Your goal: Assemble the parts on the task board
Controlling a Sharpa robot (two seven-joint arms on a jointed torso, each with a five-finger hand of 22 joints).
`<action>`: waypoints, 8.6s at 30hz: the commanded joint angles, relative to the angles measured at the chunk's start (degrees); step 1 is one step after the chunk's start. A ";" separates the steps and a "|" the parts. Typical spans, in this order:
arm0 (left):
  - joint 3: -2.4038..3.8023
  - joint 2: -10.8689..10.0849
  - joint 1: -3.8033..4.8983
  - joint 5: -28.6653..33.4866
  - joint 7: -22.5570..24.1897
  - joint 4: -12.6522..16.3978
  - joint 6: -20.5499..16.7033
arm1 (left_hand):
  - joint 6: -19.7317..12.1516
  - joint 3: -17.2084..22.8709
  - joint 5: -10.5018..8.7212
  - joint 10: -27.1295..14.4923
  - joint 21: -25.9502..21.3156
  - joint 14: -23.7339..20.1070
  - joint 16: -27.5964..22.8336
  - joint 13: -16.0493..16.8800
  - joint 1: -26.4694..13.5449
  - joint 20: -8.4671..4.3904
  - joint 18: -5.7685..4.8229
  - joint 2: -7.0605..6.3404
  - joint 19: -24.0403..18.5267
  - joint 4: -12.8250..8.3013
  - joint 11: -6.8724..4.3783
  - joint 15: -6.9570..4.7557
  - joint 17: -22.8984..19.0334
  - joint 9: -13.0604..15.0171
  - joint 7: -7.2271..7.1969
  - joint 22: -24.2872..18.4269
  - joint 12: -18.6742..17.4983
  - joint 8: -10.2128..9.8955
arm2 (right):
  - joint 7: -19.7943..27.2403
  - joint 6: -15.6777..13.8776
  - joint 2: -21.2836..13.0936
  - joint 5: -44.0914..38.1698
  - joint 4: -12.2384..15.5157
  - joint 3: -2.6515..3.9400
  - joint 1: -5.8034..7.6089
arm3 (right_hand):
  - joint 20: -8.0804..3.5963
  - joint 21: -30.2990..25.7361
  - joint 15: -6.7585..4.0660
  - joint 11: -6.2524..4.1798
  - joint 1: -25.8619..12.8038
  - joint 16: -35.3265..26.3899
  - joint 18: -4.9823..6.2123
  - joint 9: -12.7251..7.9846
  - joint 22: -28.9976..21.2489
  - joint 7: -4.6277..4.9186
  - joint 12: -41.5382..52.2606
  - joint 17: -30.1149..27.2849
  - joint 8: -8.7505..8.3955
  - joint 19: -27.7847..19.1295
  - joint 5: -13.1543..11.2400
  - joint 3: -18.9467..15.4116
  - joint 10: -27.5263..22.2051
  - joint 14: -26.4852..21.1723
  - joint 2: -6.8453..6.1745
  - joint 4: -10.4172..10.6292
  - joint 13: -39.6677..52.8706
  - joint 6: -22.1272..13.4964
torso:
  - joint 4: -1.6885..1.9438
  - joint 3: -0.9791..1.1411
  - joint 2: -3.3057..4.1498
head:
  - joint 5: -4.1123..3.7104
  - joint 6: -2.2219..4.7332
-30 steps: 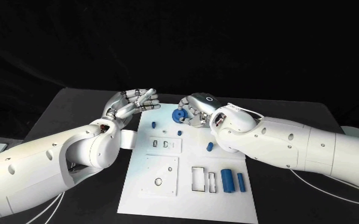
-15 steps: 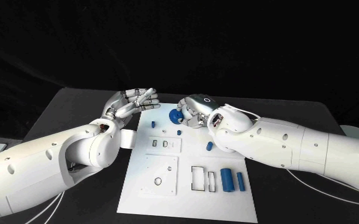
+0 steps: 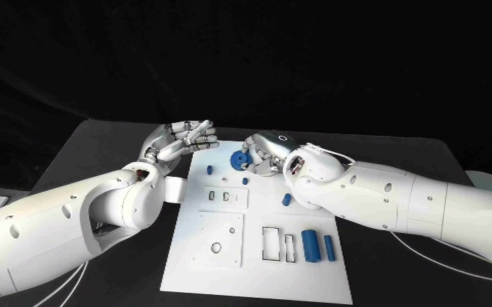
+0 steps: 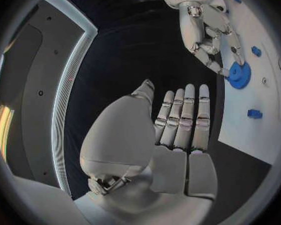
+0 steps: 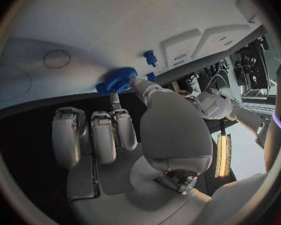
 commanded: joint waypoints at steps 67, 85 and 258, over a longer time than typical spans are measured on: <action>0.02 0.78 -0.10 0.32 0.83 -2.15 3.56 | -0.16 0.32 0.02 0.29 -0.52 0.07 -0.55 -0.05 0.32 0.21 0.78 -0.29 0.42 -0.13 0.13 0.45 0.17 -0.17 1.07 -0.25 -0.65 -0.40 | 17.83 6.62 -25.55 24.66 6.64 0.36 0.83 | 0.09 -5.79 0.02 0.14 6.76 -1.28 1.28 0.19 2.38 -0.18 -3.98 7.13 -3.96 -4.36 -0.04 0.00 -3.94 3.92 -0.64 -5.29 2.30 0.13 | -2.66 1.76 -1.26 | -2.32 0.38; 0.02 0.67 -0.11 0.30 0.82 -2.16 3.65 | -0.16 0.32 0.02 0.29 -0.52 0.07 -0.55 -0.05 0.32 0.21 0.78 -0.29 0.42 -0.13 0.13 0.45 0.17 -0.17 1.07 -0.25 -0.65 -0.40 | 16.26 6.30 -20.93 24.35 2.28 0.32 -1.89 | 0.19 -5.40 0.22 0.39 6.80 -1.09 1.13 0.24 2.81 0.12 -3.35 7.70 -3.98 -3.94 0.17 0.19 -3.31 4.08 -0.28 -5.38 2.98 0.38 | -2.71 1.68 -1.32 | -1.59 -0.37; -0.01 2.33 -0.10 0.33 -0.41 -5.45 3.70 | -0.11 0.34 0.00 0.51 -0.71 -0.02 -0.89 -0.02 0.32 0.25 0.78 -0.30 0.44 -0.03 0.13 0.48 0.31 -0.24 1.06 -0.51 -1.15 -0.55 | -1.26 2.38 2.65 6.14 6.55 -1.05 -7.15 | -1.66 -3.86 -1.77 -1.89 2.34 -1.18 0.55 3.33 5.38 -2.49 -2.56 7.89 1.68 -1.65 -5.46 4.38 -1.71 4.27 3.53 -6.80 4.14 7.07 | -3.31 -0.07 -3.64 | 7.61 -6.15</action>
